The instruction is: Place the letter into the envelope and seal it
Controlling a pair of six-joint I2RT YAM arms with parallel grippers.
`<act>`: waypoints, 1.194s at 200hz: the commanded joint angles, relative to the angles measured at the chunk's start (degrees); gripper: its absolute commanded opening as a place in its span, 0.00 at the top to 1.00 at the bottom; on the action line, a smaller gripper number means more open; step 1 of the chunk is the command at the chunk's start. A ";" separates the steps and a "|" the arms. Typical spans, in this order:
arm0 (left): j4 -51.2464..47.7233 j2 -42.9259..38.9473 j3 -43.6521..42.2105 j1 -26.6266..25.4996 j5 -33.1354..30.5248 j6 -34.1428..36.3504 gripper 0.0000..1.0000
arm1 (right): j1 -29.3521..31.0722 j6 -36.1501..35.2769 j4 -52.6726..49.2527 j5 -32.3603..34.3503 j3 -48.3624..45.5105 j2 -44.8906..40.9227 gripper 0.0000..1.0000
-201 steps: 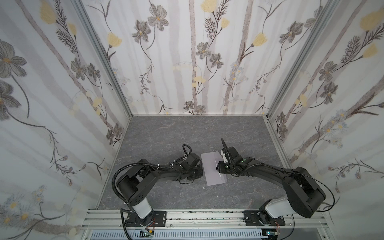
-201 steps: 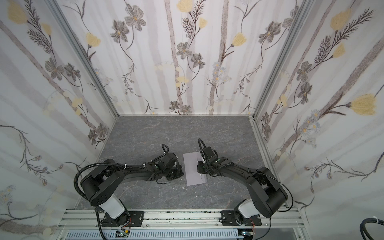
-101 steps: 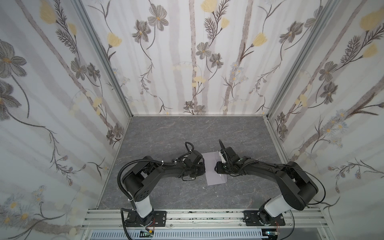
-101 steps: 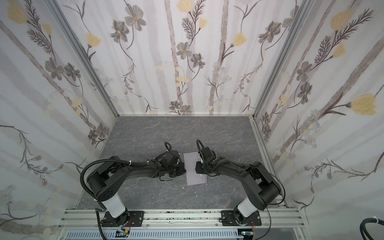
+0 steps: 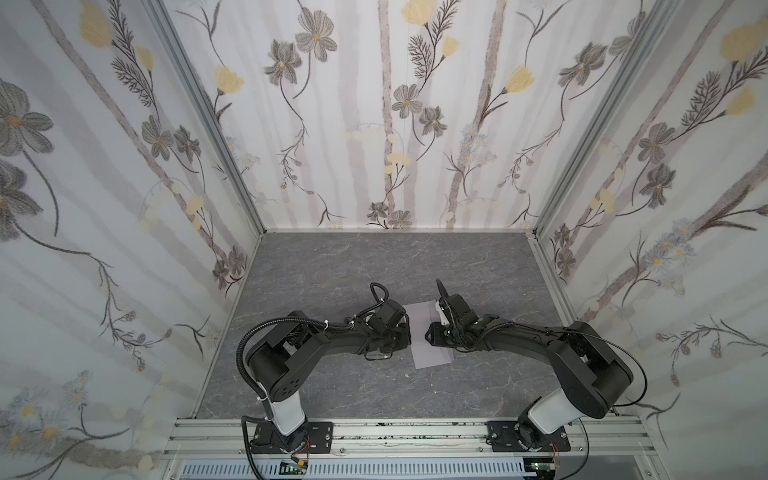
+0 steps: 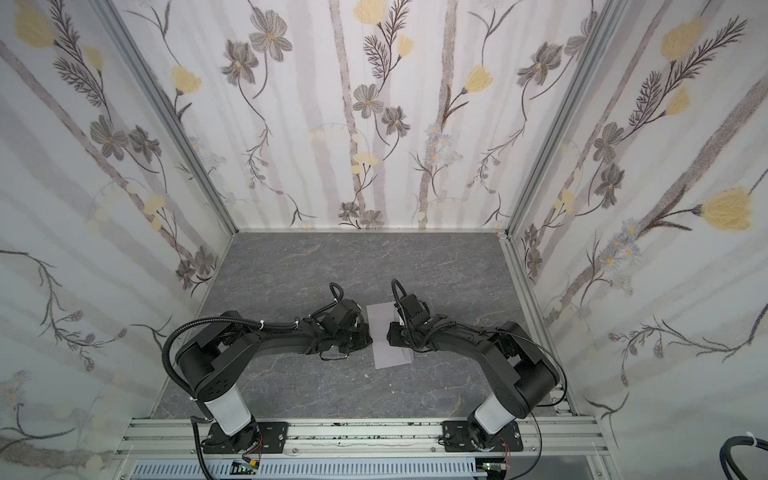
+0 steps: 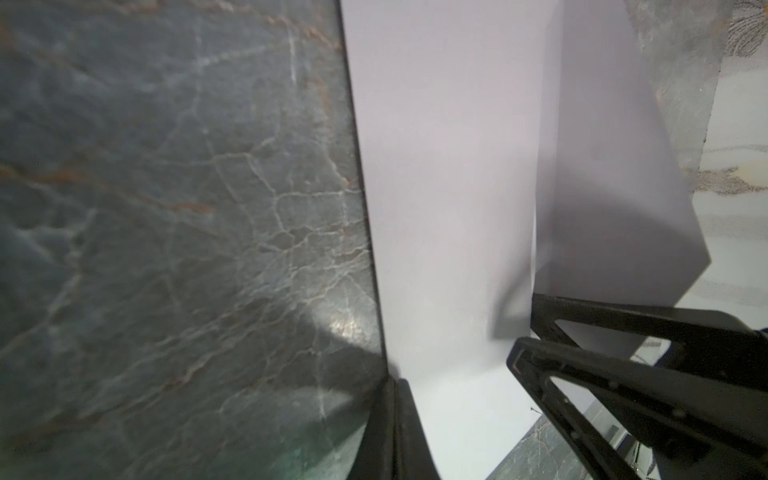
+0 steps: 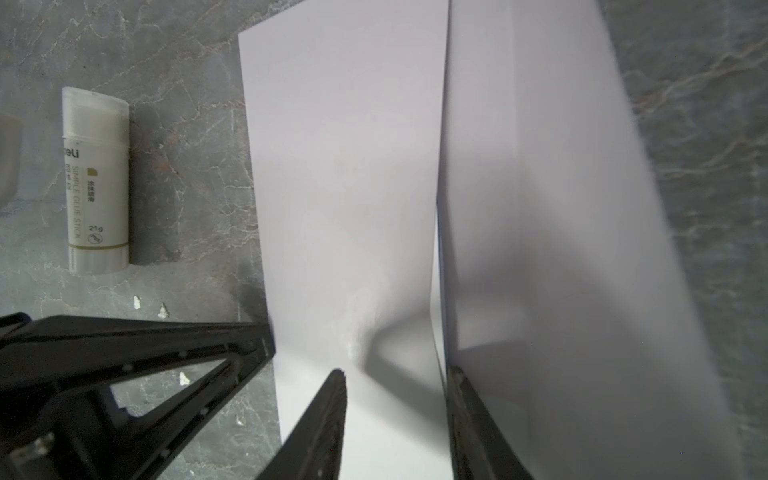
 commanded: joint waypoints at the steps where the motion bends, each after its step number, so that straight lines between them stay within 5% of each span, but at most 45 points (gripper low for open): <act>1: -0.79 -0.37 0.17 -0.02 -1.30 1.27 0.97 | 0.37 0.90 0.59 -0.43 0.08 -1.32 0.59; 239: -0.81 0.53 2.16 2.26 -2.42 3.83 0.97 | 0.11 1.93 0.60 6.24 3.29 0.38 0.48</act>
